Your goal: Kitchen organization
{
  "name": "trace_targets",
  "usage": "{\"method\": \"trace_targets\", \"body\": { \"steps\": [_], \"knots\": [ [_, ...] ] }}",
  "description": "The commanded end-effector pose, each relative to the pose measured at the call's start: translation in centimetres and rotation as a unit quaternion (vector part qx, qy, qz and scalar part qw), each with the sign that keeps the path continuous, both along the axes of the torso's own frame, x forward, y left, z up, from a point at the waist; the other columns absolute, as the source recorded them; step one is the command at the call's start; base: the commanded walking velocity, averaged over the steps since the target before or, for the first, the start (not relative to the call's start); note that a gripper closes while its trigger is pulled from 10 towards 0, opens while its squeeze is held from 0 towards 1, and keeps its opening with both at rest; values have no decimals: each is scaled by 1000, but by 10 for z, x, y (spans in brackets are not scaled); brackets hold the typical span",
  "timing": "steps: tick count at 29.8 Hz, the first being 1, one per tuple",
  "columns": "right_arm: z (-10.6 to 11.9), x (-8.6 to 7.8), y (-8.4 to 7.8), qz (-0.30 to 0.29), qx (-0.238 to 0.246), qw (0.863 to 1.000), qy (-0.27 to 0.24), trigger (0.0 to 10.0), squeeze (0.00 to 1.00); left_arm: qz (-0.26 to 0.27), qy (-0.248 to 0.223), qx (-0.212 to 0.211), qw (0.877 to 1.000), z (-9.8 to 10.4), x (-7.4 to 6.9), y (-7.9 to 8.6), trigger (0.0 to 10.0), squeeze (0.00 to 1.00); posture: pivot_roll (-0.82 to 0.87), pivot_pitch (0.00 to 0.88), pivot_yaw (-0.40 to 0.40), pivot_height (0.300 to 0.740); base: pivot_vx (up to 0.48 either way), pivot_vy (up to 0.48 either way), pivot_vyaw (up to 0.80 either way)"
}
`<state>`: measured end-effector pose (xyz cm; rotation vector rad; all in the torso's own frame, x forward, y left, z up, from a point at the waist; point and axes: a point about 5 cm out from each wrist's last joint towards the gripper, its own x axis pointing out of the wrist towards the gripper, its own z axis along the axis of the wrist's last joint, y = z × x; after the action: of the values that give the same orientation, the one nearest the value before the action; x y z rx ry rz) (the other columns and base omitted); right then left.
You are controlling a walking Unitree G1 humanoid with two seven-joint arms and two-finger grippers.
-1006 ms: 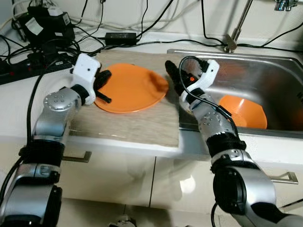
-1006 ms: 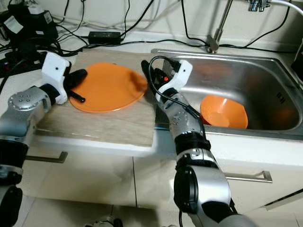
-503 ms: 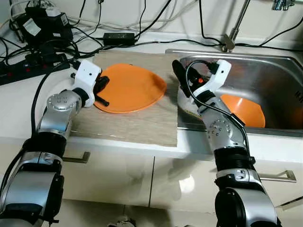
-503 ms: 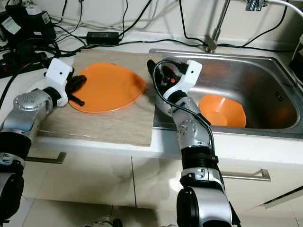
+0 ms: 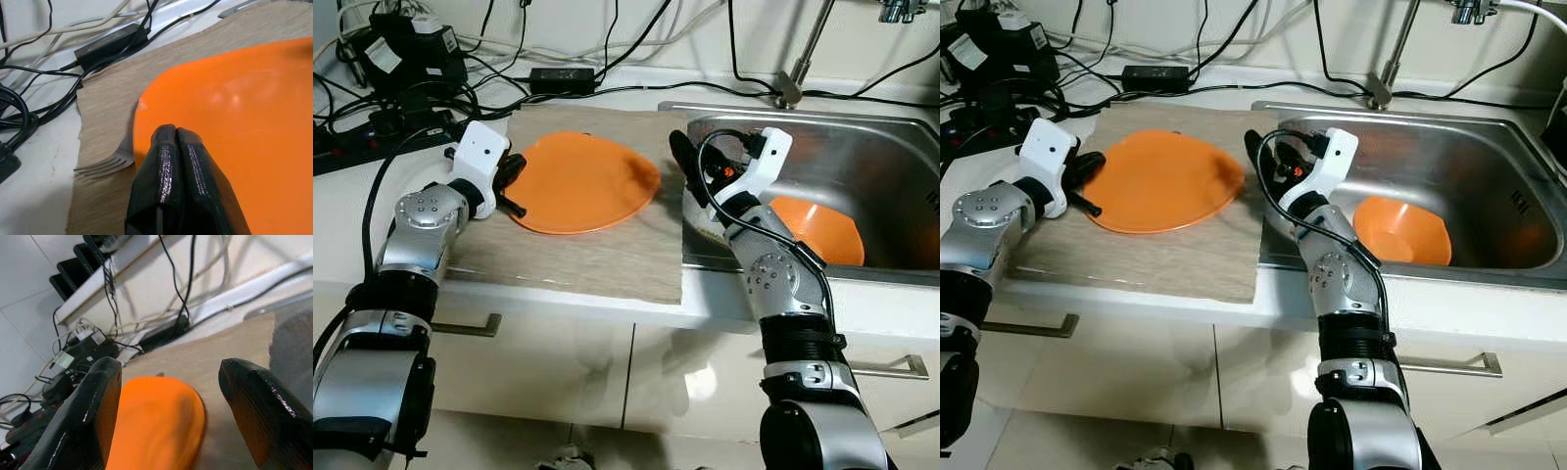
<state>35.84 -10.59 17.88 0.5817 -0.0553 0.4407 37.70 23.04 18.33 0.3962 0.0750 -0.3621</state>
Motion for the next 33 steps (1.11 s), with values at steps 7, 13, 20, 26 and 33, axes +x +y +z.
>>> {"method": "trace_targets", "body": {
  "steps": [7,13,20,26,33],
  "knots": [
    [2,-3,-2,-2,-5,1000,2,10000,0,-17,-4,16,1000,3,-6,5,10000,0,39,19,-6,740,0,0,0],
    [3,-3,-3,-3,-6,1000,2,10000,0,-18,8,24,1000,-1,-12,10,10000,0,44,25,-6,740,0,0,0],
    [3,-3,-3,-1,-7,1000,4,10000,0,-14,21,31,999,-7,-15,12,10000,0,46,29,-9,740,0,0,0],
    [3,-3,-5,-2,-10,1000,5,10000,0,-8,47,34,998,-20,-18,12,10000,0,39,34,-9,740,0,0,0],
    [1,-5,-8,-5,-12,1000,9,10000,0,-3,67,39,997,-30,-19,13,10000,0,30,42,-6,740,0,0,0]
  ]
}}
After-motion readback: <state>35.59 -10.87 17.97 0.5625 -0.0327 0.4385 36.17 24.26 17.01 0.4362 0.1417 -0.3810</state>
